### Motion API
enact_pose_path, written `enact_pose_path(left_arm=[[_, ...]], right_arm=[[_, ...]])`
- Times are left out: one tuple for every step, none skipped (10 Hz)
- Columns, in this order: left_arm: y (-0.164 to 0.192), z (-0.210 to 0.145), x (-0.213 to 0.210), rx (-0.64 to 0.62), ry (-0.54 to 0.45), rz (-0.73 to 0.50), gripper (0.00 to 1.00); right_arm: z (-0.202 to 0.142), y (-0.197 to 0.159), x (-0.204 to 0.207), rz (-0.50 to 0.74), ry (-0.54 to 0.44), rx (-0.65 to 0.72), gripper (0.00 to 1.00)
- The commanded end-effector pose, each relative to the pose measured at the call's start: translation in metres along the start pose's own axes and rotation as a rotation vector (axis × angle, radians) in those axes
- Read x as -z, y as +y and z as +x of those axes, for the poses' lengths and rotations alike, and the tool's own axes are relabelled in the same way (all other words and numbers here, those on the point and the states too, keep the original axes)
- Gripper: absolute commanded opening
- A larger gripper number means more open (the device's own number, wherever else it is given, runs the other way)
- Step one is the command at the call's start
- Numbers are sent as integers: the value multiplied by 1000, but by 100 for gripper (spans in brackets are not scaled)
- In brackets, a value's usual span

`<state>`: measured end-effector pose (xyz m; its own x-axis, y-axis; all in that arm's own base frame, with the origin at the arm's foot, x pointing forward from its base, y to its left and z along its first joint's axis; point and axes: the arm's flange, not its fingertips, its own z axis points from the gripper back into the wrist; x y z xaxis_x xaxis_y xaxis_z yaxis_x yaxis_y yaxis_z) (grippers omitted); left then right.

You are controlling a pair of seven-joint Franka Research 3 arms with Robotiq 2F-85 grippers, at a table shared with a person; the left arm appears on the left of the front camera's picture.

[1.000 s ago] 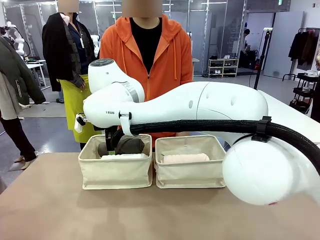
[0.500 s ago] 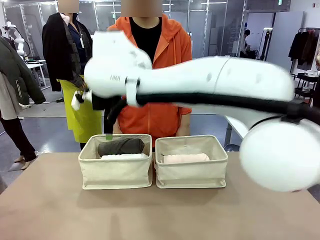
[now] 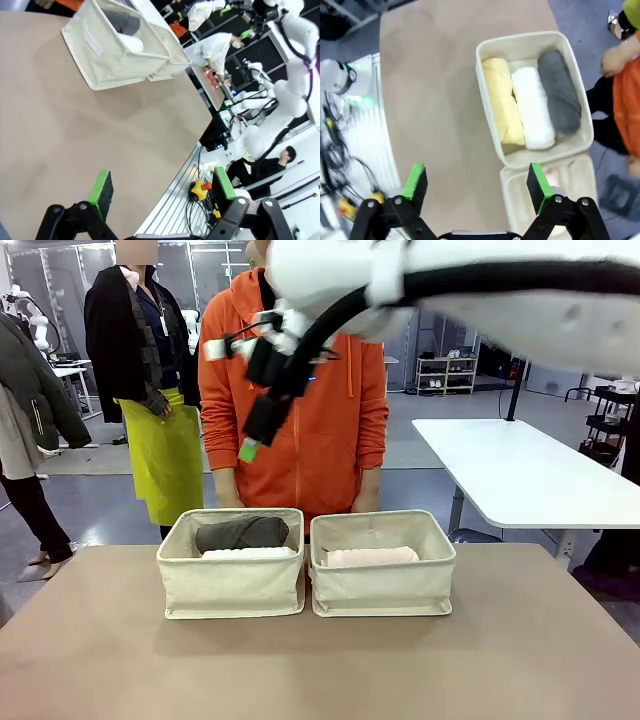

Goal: Divide the towels into two baskets.
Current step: Pick up one hotel-folded towel from the bottom of the table and place it in the Fabric basket indicated by the person.

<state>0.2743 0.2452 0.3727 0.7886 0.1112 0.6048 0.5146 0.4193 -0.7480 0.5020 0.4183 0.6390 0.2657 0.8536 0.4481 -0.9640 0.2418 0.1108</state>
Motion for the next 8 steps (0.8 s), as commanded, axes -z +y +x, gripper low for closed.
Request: enact_pose_path(left_arm=[[-3,1,-3,-9,-11,8,100],[-3,1,-3,-9,-11,8,100],[-3,1,-3,-9,-11,8,100],[-3,1,-3,-9,-11,8,100],[-3,1,-3,-9,-11,8,100],[-3,1,-3,-9,-11,8,100],[-3,1,-3,-9,-11,8,100],[-3,1,-3,-9,-11,8,100]], right_arm=[[-120,40,-8,52,-176,140,100],[-153,35,-25,96,-257,257,100],[-183,26,-39,186,-311,351,100],[-214,20,-52,235,-326,439,100],[-248,18,-66,240,-386,538,100],[-290,20,-80,239,-458,646,100],[-324,26,-88,238,-509,725,100],[-357,36,-95,234,-545,805,100]])
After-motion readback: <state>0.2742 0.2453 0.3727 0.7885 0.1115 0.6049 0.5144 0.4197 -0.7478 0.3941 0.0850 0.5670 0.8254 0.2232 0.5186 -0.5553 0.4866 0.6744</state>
